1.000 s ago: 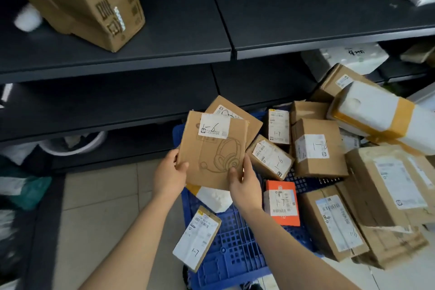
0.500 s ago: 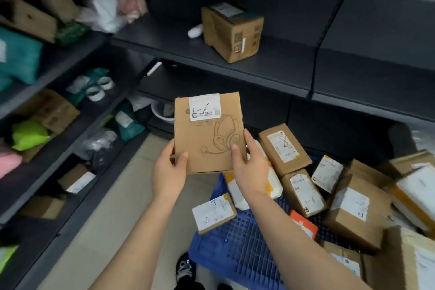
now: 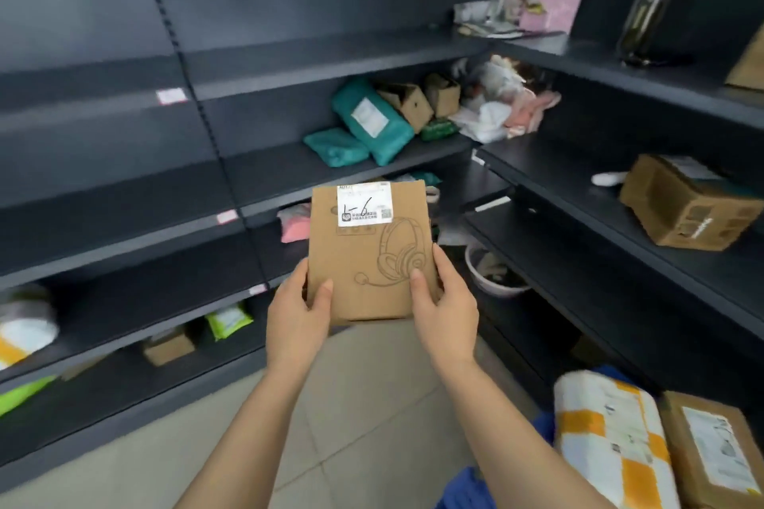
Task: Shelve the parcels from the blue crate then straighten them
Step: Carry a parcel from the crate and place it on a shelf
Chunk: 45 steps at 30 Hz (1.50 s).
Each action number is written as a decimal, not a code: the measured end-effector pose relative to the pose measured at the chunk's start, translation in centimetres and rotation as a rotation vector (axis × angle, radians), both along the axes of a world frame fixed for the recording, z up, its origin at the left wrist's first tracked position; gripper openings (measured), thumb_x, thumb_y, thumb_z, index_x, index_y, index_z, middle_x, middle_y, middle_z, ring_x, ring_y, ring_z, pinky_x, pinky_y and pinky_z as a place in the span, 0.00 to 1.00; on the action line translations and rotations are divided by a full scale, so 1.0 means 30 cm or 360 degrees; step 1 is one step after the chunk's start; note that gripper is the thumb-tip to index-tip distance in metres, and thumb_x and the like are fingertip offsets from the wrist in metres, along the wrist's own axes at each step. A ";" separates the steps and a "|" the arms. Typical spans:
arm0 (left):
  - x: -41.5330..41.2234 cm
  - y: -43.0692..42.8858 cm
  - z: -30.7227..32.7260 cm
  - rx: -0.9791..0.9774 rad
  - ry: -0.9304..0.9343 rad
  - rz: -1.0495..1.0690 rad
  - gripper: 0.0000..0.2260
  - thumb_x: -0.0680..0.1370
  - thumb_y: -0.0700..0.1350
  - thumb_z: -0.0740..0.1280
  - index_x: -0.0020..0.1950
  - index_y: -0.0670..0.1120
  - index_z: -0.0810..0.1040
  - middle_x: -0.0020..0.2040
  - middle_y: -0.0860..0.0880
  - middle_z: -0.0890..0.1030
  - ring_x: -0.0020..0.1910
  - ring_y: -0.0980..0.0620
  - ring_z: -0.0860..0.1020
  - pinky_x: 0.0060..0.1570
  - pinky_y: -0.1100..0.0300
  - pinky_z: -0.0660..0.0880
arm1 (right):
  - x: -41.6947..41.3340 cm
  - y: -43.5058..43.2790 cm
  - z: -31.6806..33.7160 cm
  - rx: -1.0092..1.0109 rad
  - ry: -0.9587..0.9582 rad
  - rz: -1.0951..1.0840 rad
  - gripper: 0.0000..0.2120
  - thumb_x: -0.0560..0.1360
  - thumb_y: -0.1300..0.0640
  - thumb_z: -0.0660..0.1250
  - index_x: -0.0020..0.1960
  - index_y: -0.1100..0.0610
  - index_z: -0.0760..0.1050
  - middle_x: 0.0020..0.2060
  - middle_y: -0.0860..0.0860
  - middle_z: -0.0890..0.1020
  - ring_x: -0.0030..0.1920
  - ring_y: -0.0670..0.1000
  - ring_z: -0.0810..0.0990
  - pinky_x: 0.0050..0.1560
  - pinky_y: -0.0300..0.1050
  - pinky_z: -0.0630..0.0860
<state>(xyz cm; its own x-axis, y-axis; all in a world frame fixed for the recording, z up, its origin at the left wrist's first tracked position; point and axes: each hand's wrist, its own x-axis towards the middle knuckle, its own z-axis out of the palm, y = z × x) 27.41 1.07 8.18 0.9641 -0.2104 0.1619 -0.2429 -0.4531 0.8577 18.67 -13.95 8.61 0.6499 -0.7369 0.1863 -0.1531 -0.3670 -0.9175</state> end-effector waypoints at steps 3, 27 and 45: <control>0.050 0.217 0.054 0.0001 -0.0060 0.0194 0.15 0.79 0.47 0.63 0.66 0.54 0.72 0.55 0.54 0.78 0.53 0.54 0.76 0.54 0.52 0.75 | 0.110 0.187 0.063 -0.0054 -0.0025 0.0171 0.24 0.78 0.52 0.66 0.73 0.51 0.68 0.67 0.46 0.75 0.67 0.47 0.73 0.67 0.40 0.67; 0.337 1.813 0.374 0.0177 -0.0402 0.1171 0.15 0.80 0.49 0.62 0.66 0.51 0.70 0.52 0.56 0.75 0.50 0.58 0.73 0.47 0.60 0.72 | 0.773 1.743 0.371 -0.0187 -0.0298 0.1199 0.23 0.79 0.48 0.63 0.73 0.47 0.67 0.64 0.44 0.76 0.64 0.46 0.73 0.64 0.51 0.74; 1.109 2.546 0.641 0.0418 -0.0447 0.1304 0.27 0.81 0.53 0.60 0.78 0.49 0.56 0.71 0.48 0.70 0.66 0.49 0.72 0.59 0.53 0.72 | 1.657 2.507 0.613 -0.0471 -0.0400 0.1396 0.20 0.80 0.47 0.60 0.72 0.46 0.67 0.67 0.46 0.74 0.66 0.50 0.72 0.58 0.44 0.67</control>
